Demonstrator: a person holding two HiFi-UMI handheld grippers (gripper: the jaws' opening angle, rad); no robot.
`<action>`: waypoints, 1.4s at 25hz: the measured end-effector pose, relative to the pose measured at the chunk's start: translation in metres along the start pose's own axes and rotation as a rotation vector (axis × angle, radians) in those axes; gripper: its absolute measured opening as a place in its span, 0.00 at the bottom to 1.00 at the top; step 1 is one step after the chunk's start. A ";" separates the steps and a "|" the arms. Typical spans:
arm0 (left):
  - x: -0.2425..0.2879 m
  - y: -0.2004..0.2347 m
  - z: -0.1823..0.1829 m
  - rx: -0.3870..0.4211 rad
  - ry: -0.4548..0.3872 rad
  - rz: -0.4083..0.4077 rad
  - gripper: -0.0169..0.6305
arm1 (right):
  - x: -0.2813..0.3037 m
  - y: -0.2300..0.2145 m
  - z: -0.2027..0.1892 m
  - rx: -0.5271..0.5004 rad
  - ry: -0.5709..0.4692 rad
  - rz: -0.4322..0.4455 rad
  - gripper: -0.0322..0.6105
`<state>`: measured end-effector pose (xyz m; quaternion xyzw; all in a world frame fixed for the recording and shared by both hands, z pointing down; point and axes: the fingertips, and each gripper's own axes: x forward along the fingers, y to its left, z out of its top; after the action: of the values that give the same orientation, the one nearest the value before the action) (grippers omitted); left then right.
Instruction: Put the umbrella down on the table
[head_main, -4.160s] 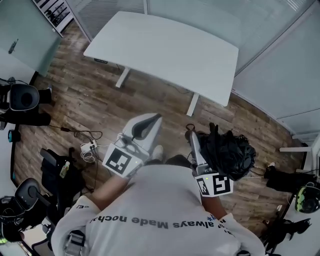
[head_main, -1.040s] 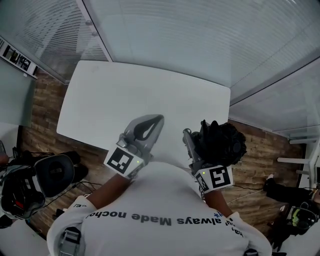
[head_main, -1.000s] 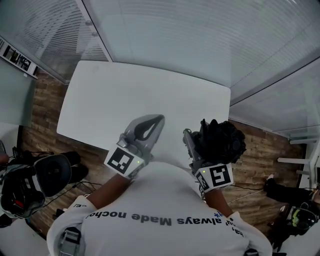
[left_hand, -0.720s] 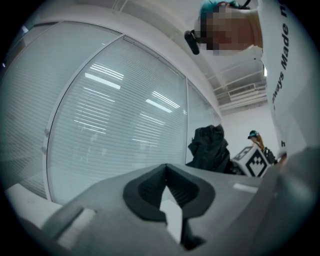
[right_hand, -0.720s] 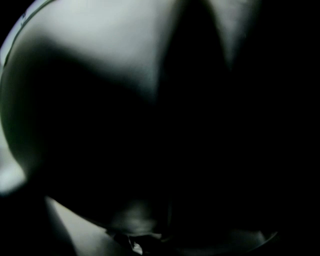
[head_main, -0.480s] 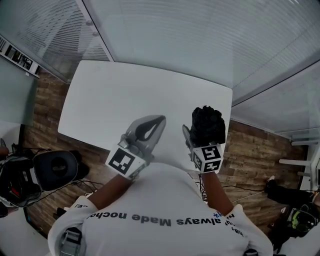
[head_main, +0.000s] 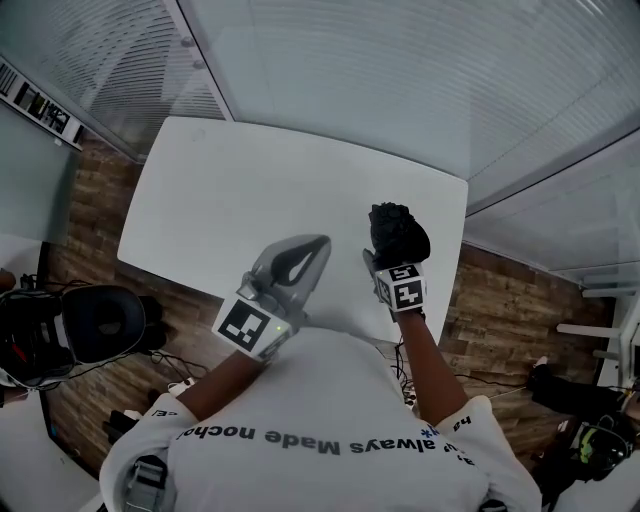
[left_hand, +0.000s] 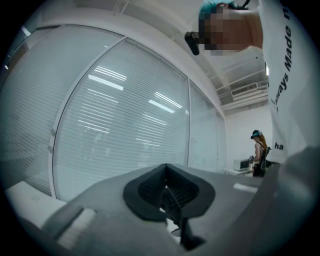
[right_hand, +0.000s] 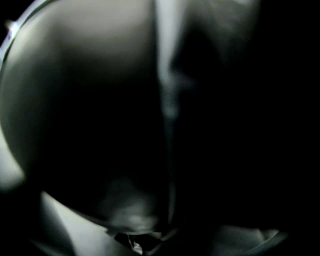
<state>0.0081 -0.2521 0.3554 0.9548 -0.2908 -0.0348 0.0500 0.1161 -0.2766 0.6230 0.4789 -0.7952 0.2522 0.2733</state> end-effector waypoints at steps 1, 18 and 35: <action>-0.001 0.000 -0.001 -0.002 0.000 0.002 0.03 | 0.006 -0.002 -0.005 -0.002 0.019 0.001 0.39; -0.012 -0.002 -0.002 -0.014 -0.005 0.027 0.03 | 0.080 -0.031 -0.090 -0.002 0.467 -0.011 0.39; -0.025 0.000 -0.004 -0.014 0.010 0.043 0.03 | 0.103 -0.047 -0.139 0.002 0.713 -0.041 0.39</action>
<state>-0.0123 -0.2380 0.3602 0.9481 -0.3110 -0.0309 0.0589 0.1446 -0.2682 0.7998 0.3769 -0.6399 0.3989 0.5379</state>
